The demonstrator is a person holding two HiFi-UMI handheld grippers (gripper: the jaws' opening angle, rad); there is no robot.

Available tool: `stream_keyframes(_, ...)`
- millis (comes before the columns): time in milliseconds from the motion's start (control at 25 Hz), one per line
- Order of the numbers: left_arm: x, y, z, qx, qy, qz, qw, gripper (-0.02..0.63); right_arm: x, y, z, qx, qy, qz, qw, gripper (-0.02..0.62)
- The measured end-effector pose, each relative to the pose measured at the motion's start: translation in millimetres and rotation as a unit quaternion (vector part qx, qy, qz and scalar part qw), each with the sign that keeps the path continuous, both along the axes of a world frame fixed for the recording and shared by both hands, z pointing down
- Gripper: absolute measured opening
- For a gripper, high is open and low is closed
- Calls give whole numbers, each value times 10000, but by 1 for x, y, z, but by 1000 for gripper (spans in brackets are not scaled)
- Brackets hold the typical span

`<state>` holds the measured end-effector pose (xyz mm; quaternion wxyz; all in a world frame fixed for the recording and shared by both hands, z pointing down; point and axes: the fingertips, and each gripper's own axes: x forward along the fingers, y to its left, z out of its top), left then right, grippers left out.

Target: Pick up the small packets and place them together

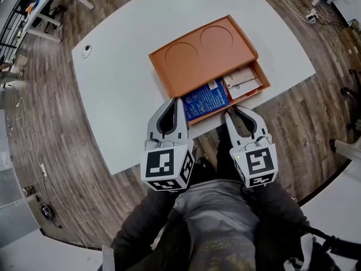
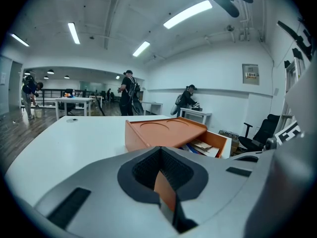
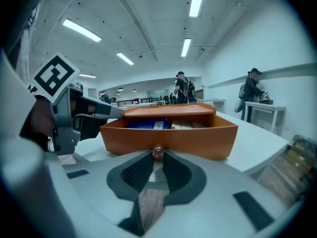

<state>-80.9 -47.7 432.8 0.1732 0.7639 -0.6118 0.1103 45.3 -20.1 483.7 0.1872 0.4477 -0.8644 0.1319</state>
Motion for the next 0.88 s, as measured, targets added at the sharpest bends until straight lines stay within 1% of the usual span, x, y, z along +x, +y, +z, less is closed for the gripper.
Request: stream_keyframes(880,15,7,10,-5,-19,193,9998,-2,16,26,14,106,-54,40,9999,69)
